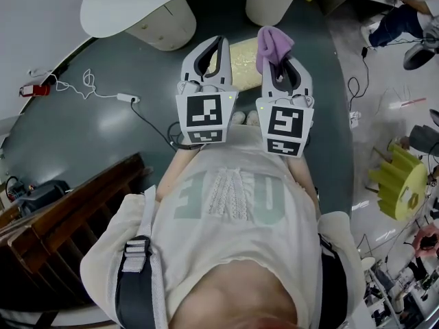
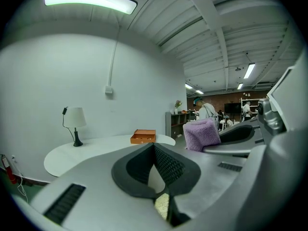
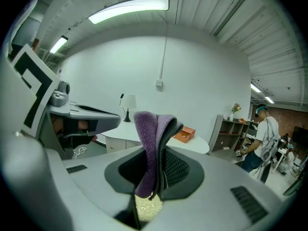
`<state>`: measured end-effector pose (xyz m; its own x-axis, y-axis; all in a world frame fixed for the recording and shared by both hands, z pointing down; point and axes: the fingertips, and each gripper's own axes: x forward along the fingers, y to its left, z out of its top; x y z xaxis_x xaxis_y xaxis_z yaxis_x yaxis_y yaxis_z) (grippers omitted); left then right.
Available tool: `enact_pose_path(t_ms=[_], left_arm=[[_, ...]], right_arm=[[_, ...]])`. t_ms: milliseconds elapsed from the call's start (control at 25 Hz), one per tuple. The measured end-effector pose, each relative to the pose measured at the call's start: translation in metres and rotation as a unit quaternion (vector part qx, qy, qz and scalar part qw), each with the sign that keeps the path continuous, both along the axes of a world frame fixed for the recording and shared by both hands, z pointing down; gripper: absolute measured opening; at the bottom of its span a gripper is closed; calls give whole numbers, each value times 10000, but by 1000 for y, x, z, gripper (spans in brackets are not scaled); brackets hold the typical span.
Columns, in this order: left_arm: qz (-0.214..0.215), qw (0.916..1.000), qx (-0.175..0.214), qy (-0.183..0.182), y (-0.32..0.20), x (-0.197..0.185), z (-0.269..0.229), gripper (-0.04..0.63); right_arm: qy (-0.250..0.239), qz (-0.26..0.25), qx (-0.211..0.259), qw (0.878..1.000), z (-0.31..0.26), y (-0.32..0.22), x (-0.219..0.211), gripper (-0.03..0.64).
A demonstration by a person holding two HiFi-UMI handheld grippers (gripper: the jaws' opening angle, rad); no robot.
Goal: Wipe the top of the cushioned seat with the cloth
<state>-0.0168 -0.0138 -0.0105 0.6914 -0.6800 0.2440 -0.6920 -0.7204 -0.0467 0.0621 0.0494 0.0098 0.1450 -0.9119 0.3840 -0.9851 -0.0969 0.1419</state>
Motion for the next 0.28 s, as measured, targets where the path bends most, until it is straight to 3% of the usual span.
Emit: enact_pose_path(t_ms=[280], left_arm=[[12,10000,27,-15,2,0,-1,6]], right_arm=[[120,-202,107,9997,-3,0,-8,89]])
